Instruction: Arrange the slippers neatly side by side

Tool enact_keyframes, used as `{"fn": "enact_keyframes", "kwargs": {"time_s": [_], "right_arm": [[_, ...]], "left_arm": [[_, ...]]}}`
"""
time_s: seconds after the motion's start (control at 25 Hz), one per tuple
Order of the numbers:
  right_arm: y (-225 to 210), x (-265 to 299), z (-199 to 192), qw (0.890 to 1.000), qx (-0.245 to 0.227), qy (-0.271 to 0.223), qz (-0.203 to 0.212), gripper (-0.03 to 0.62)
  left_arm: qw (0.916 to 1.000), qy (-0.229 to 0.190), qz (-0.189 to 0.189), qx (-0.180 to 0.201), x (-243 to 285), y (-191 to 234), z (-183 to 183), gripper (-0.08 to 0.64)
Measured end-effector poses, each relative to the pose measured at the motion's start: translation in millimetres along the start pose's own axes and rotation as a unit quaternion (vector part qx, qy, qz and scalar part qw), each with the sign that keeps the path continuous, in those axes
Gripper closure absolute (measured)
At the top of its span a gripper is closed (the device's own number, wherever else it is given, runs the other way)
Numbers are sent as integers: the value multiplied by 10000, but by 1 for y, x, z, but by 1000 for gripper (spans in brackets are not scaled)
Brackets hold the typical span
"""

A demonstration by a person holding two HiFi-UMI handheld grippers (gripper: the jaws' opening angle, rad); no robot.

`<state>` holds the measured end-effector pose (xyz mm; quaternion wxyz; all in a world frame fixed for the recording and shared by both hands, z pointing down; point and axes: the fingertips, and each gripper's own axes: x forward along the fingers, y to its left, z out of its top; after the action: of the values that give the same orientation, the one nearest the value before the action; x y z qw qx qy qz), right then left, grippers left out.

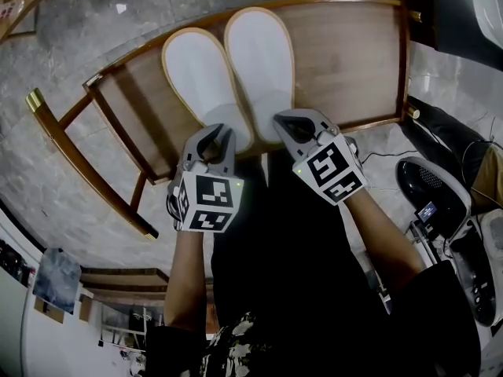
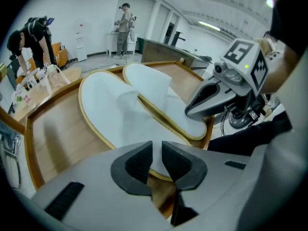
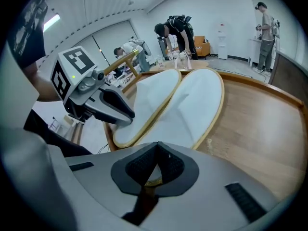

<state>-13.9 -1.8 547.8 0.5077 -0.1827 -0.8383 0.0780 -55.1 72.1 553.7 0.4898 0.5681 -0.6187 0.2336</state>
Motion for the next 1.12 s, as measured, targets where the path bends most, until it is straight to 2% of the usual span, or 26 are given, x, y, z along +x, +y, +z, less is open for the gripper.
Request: {"fn": "enact_keyframes", "kwargs": {"time_s": [0.24,0.44,0.52,0.64,0.72,0.76,0.84,0.88,0.92,1.0,1.04,1.12], "right_arm": [[3,3,4,9999,11,-125,-33,594],[0,-29,27,9956,367,-805,-315,593],[8,-55,42,9914,499,-1164,-333,592],[30,-102,72,9826,567,-1751,-237,593],[49,-135,95,9758,344,-2155,-137,594],[53,-151,111,9704,159,-2403,-152,594],[50,-184,146,9541,-156,-2980,-255,594],[49,-202,162,9449,-262,-3247,-318,594],[49,-221,174,9364,-359,-3469,-394,594],[53,-259,192,9196,-614,-3832,-605,594],[53,-276,201,9096,-772,-4017,-733,594],[49,-307,215,8906,-1018,-4304,-1065,594]], "left_arm": [[9982,243,-154,528,-1,-4,-2,500],[9983,-16,17,587,-20,-7,13,500],[9970,-281,197,693,-44,-13,28,500],[9867,-1277,633,786,-109,-27,79,551],[9720,-2073,970,535,-162,-37,113,557],[9592,-2509,1224,440,-188,-37,131,557],[9256,-3354,1742,227,-236,-33,161,557],[9113,-3653,1900,-6,-257,-33,168,557],[9011,-3838,2003,-219,-275,-35,171,557],[8852,-4045,2281,-287,-306,-39,174,557],[8738,-4164,2503,-206,-321,-38,178,557],[8444,-4472,2949,-82,-349,-36,188,557]]}}
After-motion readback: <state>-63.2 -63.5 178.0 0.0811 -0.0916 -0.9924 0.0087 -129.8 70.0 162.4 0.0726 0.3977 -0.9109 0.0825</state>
